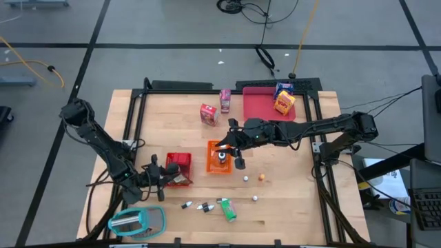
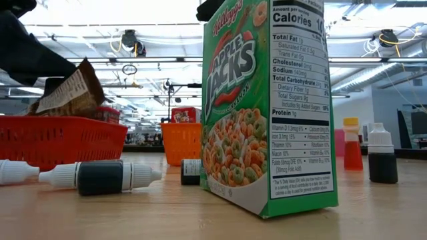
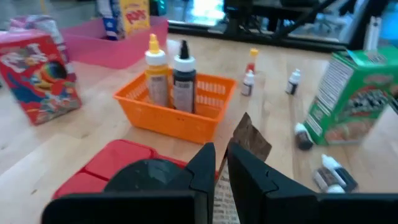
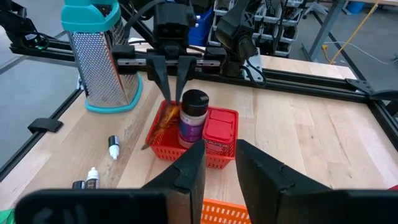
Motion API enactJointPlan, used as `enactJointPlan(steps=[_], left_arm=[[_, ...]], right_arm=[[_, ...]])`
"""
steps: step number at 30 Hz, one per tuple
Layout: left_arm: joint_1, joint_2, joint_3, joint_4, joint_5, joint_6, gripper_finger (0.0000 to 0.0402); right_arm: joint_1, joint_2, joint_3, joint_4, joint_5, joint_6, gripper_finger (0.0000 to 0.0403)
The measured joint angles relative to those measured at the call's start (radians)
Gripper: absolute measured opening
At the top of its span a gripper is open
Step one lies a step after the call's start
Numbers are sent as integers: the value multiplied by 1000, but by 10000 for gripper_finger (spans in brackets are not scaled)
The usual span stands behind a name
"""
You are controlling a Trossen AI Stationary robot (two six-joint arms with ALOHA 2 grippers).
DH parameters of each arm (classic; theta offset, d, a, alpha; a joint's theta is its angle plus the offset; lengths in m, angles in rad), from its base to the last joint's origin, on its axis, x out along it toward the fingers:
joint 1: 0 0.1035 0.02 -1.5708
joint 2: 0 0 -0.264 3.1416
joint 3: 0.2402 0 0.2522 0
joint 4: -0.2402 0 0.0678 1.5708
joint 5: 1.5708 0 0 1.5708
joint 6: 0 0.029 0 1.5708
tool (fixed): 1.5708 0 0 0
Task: Pick & Place Kitchen Items
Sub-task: Put the orange seasoning pack into the red bin
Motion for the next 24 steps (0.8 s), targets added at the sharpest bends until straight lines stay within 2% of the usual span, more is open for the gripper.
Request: enactJointPlan(steps=[6, 9, 15, 17, 22, 24], left_arm=[[28, 0, 0, 10, 43, 16, 47], [55, 0, 0, 29, 64, 71, 47], [132, 0, 0, 57, 232, 129, 47], [152, 0, 0, 64, 257, 133, 45], [156, 0, 0, 139, 269, 217, 7], [148, 0, 0, 170, 269, 248, 7]], right_arm=[[0, 0, 0, 0, 0, 0, 79], [0, 0, 0, 0, 0, 0, 80], [0, 0, 0, -2, 0, 0, 80], [0, 0, 0, -2, 0, 0, 80], [0, 0, 0, -7, 0, 0, 80], [0, 0, 0, -7, 0, 0, 80]])
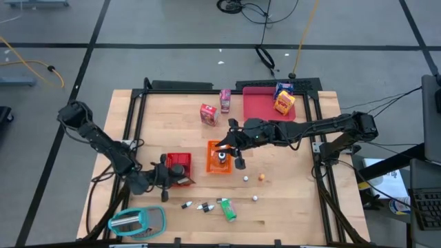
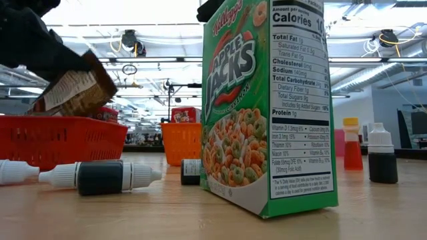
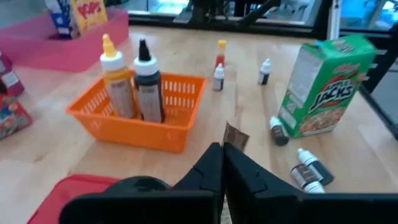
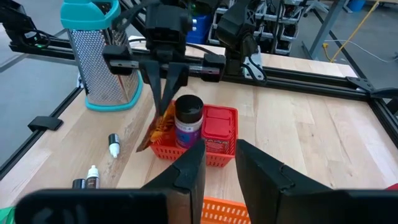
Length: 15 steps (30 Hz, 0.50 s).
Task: Pick & Place Kitchen Items
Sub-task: Put the orange seasoning pack into the red bin
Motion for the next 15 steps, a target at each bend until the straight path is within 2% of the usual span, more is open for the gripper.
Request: enactJointPlan(steps=[4, 7, 15], left_arm=[[-25, 0, 0, 12, -16, 0, 2], [-58, 0, 0, 11, -72, -16, 1], [-190, 0, 0, 15, -301, -13, 4]], right_arm=[[0, 0, 0, -9, 0, 0, 80], [0, 0, 0, -17, 0, 0, 80], [0, 0, 0, -37, 0, 0, 79]])
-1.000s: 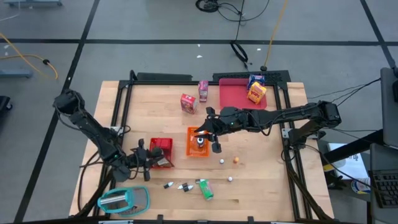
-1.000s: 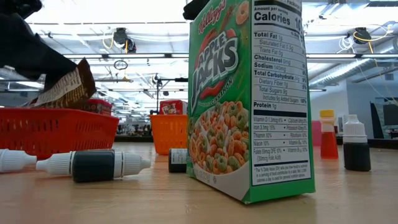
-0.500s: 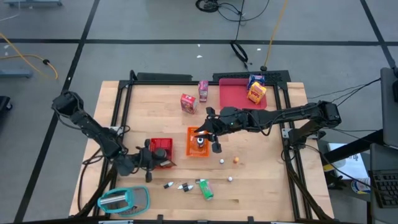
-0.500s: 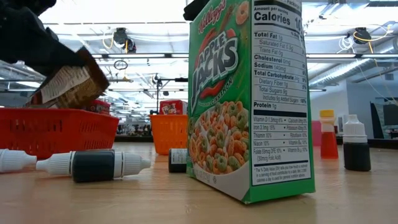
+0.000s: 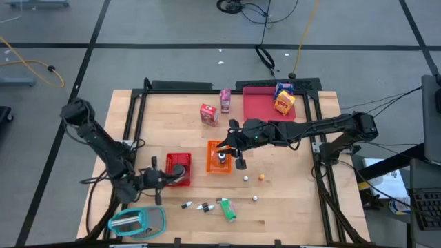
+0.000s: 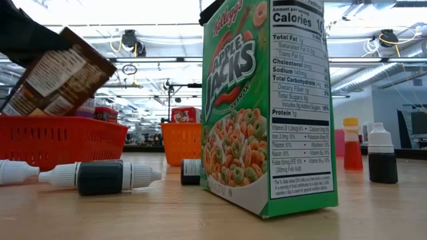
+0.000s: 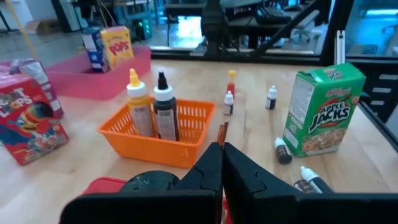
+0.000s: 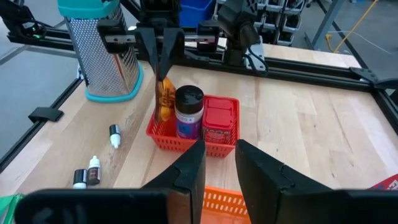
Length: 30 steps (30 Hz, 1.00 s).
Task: Pick & Place Kitchen Items
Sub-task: Put the orange seasoning pack into the red bin, then put the small top black food coloring bottle into the orange bin
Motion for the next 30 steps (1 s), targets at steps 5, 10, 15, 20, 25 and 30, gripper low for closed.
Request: enactJointPlan(steps=[5, 10, 15, 20, 25, 30], left_arm=[[-51, 0, 0, -7, -14, -30, 3], [-69, 0, 0, -14, -58, -31, 30], [-69, 0, 0, -24, -74, -43, 86], [-69, 0, 0, -3, -100, -26, 127], [-61, 0, 0, 185, -149, 151, 137], [-5, 0, 1, 321, -76, 293, 132]], right_arm=[[0, 0, 0, 0, 0, 0, 80], [0, 0, 0, 0, 0, 0, 80], [0, 0, 0, 1, 0, 0, 80], [0, 0, 0, 1, 0, 0, 79], [0, 0, 0, 0, 0, 0, 79], [2, 0, 0, -23, 0, 5, 80]])
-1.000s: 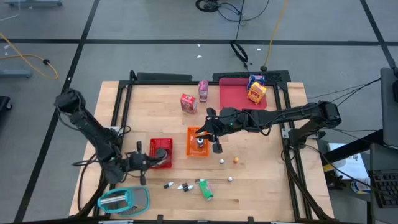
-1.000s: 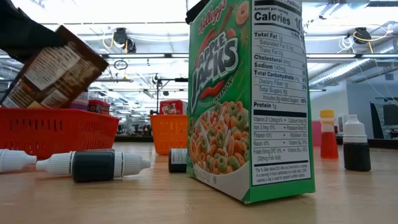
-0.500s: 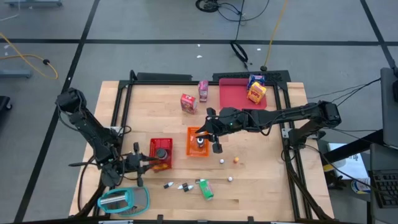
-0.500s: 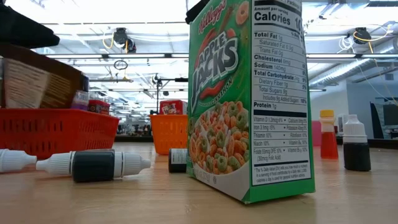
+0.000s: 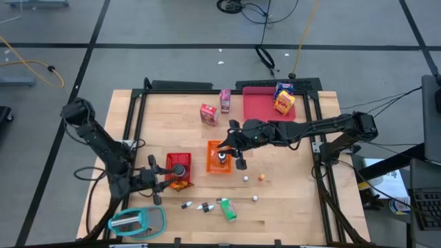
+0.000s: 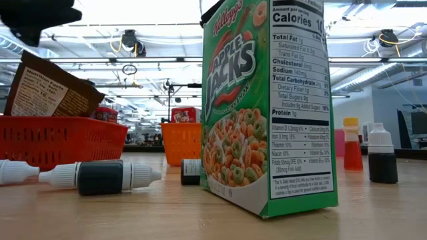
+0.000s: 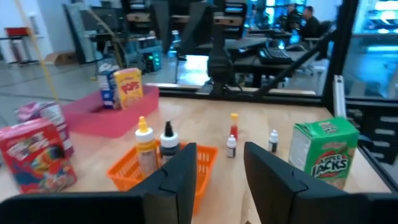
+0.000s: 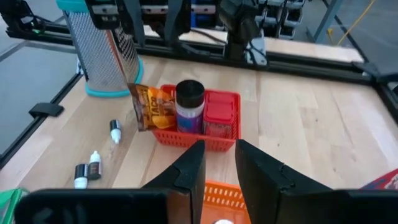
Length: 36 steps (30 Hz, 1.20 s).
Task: Pick & Place Kitchen Items
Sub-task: Put the small top black food coloring bottle into the orange bin
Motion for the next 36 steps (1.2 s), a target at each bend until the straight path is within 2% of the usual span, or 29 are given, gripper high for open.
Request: enactJointPlan(steps=[3, 9, 18, 30, 36], left_arm=[[40, 0, 0, 3, 66, 27, 133], [71, 0, 0, 4, 109, 30, 134], [71, 0, 0, 4, 109, 23, 134], [71, 0, 0, 3, 109, 13, 134], [71, 0, 0, 3, 109, 13, 134]], right_arm=[[6, 0, 0, -37, -1, 2, 79], [59, 0, 0, -177, -3, 38, 79], [199, -8, -62, -287, -3, 107, 77], [268, -10, -159, -378, 6, 305, 77], [271, -10, -202, -369, 111, 325, 89]])
